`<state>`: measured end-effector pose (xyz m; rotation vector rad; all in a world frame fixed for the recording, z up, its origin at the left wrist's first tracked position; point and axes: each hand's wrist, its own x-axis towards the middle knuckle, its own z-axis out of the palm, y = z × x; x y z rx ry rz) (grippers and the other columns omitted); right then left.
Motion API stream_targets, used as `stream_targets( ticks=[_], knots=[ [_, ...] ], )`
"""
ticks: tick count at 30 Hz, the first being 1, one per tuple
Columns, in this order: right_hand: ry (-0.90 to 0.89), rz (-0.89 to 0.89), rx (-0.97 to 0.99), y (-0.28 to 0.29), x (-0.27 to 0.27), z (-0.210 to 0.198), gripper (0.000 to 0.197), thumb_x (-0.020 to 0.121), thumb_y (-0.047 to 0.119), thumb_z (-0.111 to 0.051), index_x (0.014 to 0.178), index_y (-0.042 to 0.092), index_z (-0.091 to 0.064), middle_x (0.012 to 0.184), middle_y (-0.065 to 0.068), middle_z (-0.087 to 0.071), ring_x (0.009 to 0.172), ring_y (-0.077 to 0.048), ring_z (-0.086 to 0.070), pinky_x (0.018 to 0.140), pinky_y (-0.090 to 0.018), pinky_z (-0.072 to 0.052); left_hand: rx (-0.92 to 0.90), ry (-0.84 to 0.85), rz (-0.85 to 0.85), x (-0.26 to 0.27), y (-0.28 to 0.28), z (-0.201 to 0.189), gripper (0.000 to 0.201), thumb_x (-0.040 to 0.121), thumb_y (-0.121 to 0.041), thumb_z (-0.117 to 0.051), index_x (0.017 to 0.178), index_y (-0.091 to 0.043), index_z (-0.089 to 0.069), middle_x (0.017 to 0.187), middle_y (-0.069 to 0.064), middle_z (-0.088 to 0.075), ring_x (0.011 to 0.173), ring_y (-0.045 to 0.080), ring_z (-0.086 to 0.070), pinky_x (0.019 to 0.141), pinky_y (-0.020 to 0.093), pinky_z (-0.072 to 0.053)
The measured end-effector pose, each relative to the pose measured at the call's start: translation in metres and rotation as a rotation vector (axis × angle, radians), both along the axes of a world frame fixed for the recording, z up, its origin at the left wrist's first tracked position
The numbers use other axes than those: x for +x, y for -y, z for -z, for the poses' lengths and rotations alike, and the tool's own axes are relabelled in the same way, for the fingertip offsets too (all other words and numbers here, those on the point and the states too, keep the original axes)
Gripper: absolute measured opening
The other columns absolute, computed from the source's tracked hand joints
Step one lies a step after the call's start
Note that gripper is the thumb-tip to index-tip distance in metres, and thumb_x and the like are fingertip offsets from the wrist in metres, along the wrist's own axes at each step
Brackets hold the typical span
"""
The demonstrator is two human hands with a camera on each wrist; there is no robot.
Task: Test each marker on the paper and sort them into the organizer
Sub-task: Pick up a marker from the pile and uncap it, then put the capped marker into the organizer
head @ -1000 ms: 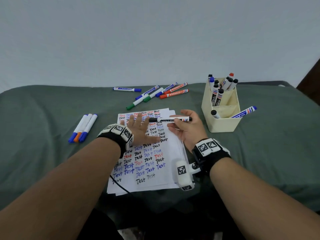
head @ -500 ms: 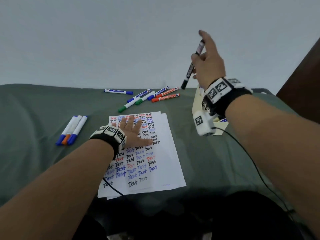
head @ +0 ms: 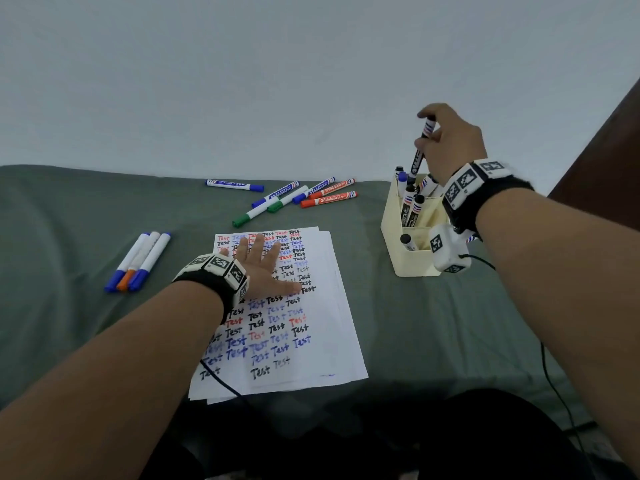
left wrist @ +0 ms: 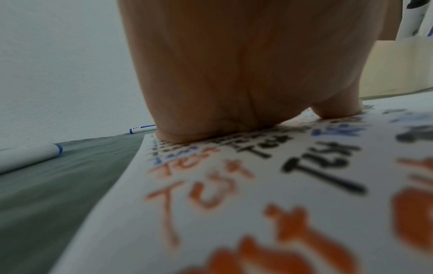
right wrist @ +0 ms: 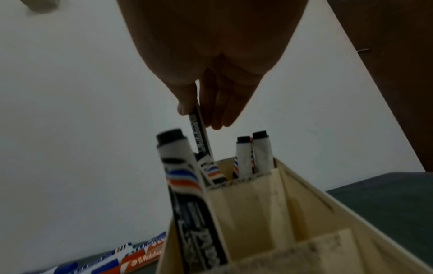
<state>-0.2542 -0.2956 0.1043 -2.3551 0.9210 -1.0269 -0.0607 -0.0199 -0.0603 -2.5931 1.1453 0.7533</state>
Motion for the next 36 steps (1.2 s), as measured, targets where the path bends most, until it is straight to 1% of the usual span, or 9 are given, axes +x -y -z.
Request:
stream_targets(
  ticks=[2, 7, 13, 18, 20, 22, 25, 31, 36],
  knots=[
    [-0.059, 0.015, -0.003, 0.001, 0.002, 0.009, 0.033, 0.097, 0.016, -0.06, 0.127, 0.03, -0.062, 0.105, -0.003, -0.069, 0.084, -0.018, -0.062, 0.074, -0.023, -0.048, 0.0, 0.002, -0.001, 0.0, 0.0, -0.001, 0.129, 0.053, -0.107, -0.022, 0.151, -0.04, 0.027, 0.159, -0.003, 0.038, 0.148, 0.031, 0.031, 0.117, 0.066, 0.006],
    [-0.463, 0.071, -0.06, 0.009, 0.007, 0.022, 0.038, 0.106, 0.022, -0.042, 0.141, 0.019, -0.059, 0.144, -0.008, -0.058, 0.129, -0.029, -0.055, 0.106, -0.032, -0.04, -0.004, 0.033, 0.0, -0.005, -0.001, -0.002, 0.122, 0.063, -0.103, -0.025, 0.153, -0.039, 0.025, 0.161, -0.001, 0.035, 0.149, 0.032, 0.028, 0.118, 0.066, 0.006],
    [-0.797, 0.017, -0.122, 0.01, 0.005, 0.03, 0.037, 0.105, 0.004, -0.036, 0.136, 0.0, -0.056, 0.15, -0.014, -0.047, 0.135, -0.032, -0.043, 0.108, -0.043, -0.038, 0.006, 0.039, 0.004, -0.007, -0.002, -0.005, 0.12, 0.065, -0.102, -0.025, 0.153, -0.038, 0.025, 0.161, -0.001, 0.035, 0.149, 0.031, 0.028, 0.118, 0.066, 0.005],
    [-0.842, -0.043, -0.074, 0.005, 0.008, 0.02, 0.024, 0.1, -0.005, -0.038, 0.117, -0.003, -0.055, 0.139, -0.019, -0.046, 0.123, -0.037, -0.046, 0.1, -0.051, -0.042, -0.002, 0.038, 0.0, -0.007, -0.001, -0.003, 0.12, 0.064, -0.102, -0.025, 0.153, -0.038, 0.025, 0.161, -0.001, 0.035, 0.149, 0.031, 0.028, 0.118, 0.066, 0.005],
    [-0.85, -0.023, -0.099, -0.004, 0.012, 0.016, 0.031, 0.104, 0.006, -0.038, 0.133, 0.0, -0.048, 0.152, -0.017, -0.035, 0.134, -0.037, -0.037, 0.108, -0.052, -0.034, 0.0, 0.037, 0.002, -0.006, -0.001, -0.003, 0.121, 0.063, -0.103, -0.024, 0.153, -0.039, 0.025, 0.161, -0.001, 0.035, 0.149, 0.031, 0.028, 0.118, 0.066, 0.005],
    [-0.763, 0.009, -0.039, -0.017, 0.017, 0.009, 0.053, 0.105, 0.023, -0.037, 0.155, 0.009, -0.027, 0.161, -0.015, -0.023, 0.146, -0.04, -0.022, 0.113, -0.052, -0.027, 0.001, 0.033, 0.003, -0.005, -0.001, -0.003, 0.122, 0.061, -0.103, -0.024, 0.152, -0.039, 0.026, 0.161, -0.001, 0.035, 0.15, 0.031, 0.027, 0.118, 0.066, 0.004],
    [-0.688, -0.016, -0.007, -0.041, 0.034, -0.005, 0.071, 0.104, 0.035, -0.04, 0.162, 0.017, -0.005, 0.169, -0.01, -0.007, 0.155, -0.037, -0.003, 0.119, -0.055, -0.02, -0.002, 0.03, -0.001, -0.005, -0.001, -0.003, 0.124, 0.058, -0.105, -0.023, 0.152, -0.04, 0.026, 0.161, -0.001, 0.035, 0.149, 0.031, 0.028, 0.118, 0.066, 0.004],
    [-0.83, -0.222, -0.096, -0.097, 0.068, -0.001, 0.075, 0.103, 0.041, -0.047, 0.162, 0.017, -0.008, 0.169, -0.009, -0.009, 0.155, -0.033, -0.005, 0.121, -0.052, -0.023, -0.019, 0.025, -0.001, -0.003, -0.002, -0.002, 0.125, 0.056, -0.106, -0.022, 0.151, -0.041, 0.027, 0.16, -0.002, 0.036, 0.15, 0.03, 0.027, 0.118, 0.065, 0.007],
    [-0.99, -0.236, -0.044, -0.115, 0.075, 0.051, 0.074, 0.1, 0.05, -0.05, 0.159, 0.015, -0.021, 0.164, -0.014, -0.024, 0.151, -0.038, -0.019, 0.117, -0.05, -0.03, -0.041, 0.029, -0.008, -0.003, -0.001, 0.0, 0.147, 0.024, -0.111, -0.005, 0.151, -0.044, 0.025, 0.162, -0.004, 0.033, 0.15, 0.028, 0.027, 0.118, 0.063, 0.009]
  ],
)
